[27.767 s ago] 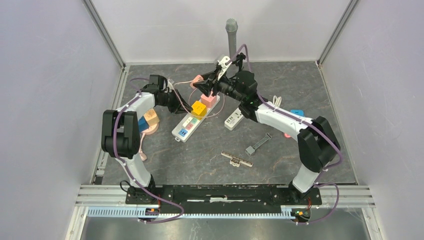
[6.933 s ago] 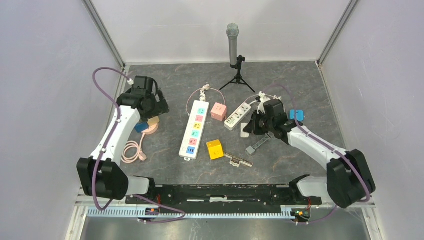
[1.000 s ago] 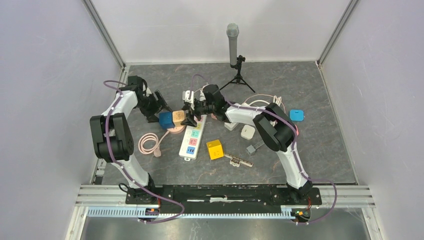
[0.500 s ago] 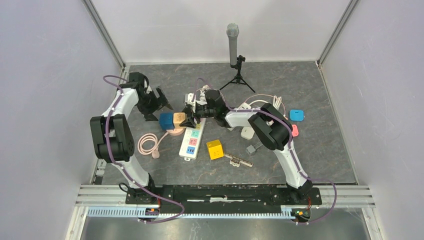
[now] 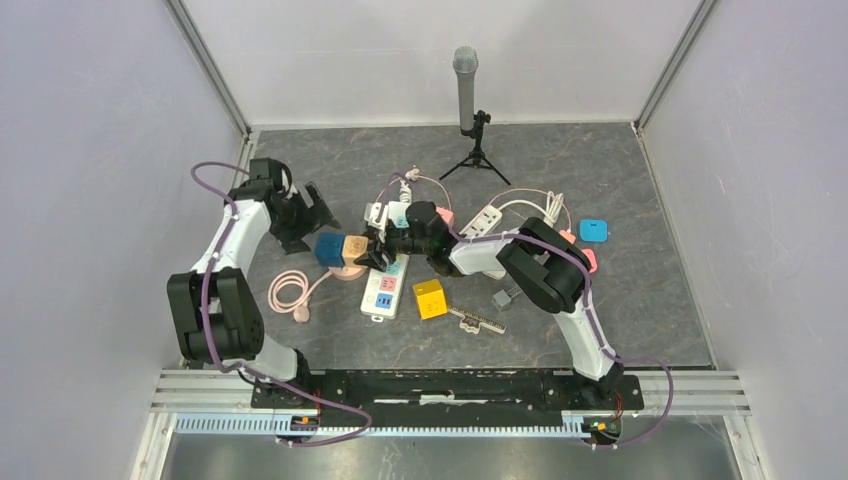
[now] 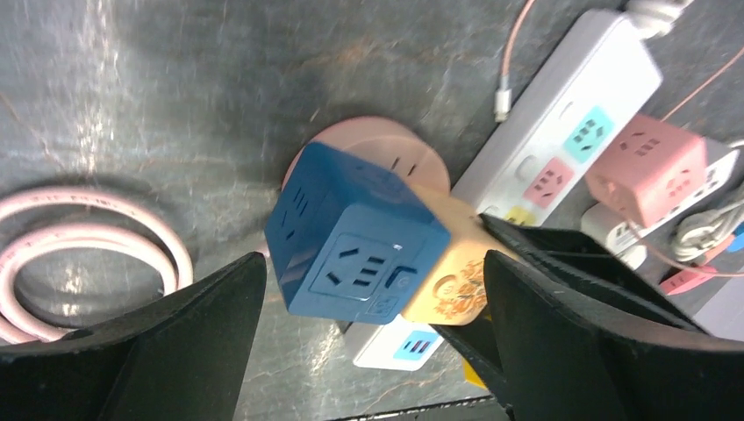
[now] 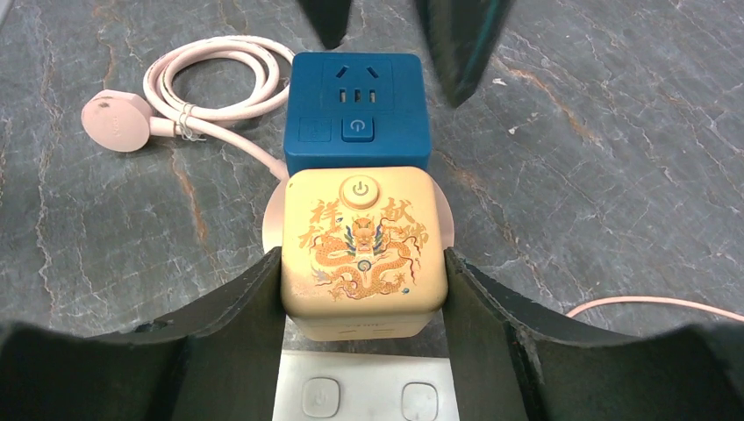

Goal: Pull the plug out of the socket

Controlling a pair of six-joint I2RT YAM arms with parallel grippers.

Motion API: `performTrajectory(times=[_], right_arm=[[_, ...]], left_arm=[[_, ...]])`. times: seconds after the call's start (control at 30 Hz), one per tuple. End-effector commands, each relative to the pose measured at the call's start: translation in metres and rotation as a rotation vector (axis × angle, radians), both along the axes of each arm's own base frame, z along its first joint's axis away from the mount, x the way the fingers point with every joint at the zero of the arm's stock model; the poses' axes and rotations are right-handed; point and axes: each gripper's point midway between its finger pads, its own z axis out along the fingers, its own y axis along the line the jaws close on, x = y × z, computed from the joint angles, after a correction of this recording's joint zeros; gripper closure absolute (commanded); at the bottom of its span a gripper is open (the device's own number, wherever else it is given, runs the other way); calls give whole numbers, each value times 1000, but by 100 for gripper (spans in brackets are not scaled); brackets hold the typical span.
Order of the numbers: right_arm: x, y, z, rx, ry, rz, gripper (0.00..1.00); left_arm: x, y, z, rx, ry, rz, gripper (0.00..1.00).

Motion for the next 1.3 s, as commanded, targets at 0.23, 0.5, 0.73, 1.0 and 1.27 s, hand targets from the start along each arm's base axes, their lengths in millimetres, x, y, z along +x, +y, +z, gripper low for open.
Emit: performTrajectory(times=[0.23, 0.5, 0.73, 1.0, 1.27], right_arm=[[8, 11, -3, -64, 64, -36, 30], [7, 15, -3, -37, 51, -19, 34], [6, 17, 1, -16, 41, -5, 61], [3, 15, 12, 33, 55, -16, 100], [6, 15, 37, 144, 105, -26, 100]], left_arm=[[-27, 12, -6, 75, -63, 53, 5], [-30, 15, -11, 89, -71, 78, 12], [-37, 8, -33, 44, -5, 86, 22], [-55, 12, -50, 68, 77, 123, 35], [-74, 13, -62, 81, 129, 124, 44]])
